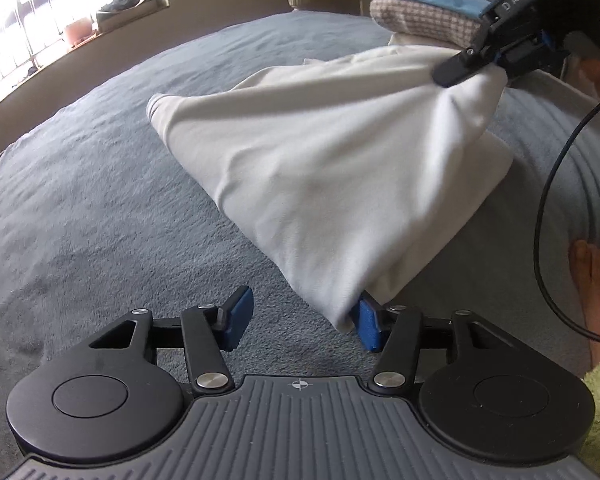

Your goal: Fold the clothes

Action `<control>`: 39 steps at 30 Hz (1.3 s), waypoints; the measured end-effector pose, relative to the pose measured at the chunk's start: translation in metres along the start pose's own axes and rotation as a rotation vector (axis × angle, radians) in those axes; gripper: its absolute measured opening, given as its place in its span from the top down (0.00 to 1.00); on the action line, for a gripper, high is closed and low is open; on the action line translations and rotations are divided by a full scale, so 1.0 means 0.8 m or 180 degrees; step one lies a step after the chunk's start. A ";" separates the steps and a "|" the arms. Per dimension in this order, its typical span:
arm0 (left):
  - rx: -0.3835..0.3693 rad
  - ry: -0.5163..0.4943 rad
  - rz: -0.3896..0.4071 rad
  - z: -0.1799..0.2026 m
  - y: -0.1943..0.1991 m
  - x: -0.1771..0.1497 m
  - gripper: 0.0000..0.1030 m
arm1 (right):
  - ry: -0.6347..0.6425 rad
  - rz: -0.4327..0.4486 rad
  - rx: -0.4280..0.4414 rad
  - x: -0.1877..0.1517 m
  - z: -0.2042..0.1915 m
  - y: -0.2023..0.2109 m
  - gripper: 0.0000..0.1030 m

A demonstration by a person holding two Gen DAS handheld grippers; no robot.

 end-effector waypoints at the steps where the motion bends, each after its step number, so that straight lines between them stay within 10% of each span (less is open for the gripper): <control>1: -0.0015 0.0020 -0.0013 0.000 0.000 0.000 0.47 | 0.0010 -0.0028 -0.0033 -0.003 0.004 -0.001 0.91; 30: -0.0726 0.0838 -0.0024 -0.031 0.001 0.019 0.44 | -0.0054 -0.0243 -0.0687 -0.068 0.068 -0.003 1.00; 39: -0.0719 0.1163 -0.0248 -0.044 -0.024 0.020 0.44 | 0.0198 0.0092 -0.0662 -0.034 0.039 0.040 0.96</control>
Point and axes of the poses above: each gripper's, at about its wrist camera, not at the fingertips, and y roughly against the way its jaws point, z to its right, x to its top, the point moved 3 cm from there along -y, roughly the way its jaws point, and after that the axes turned 12 degrees about y, right-handed, at the moved point
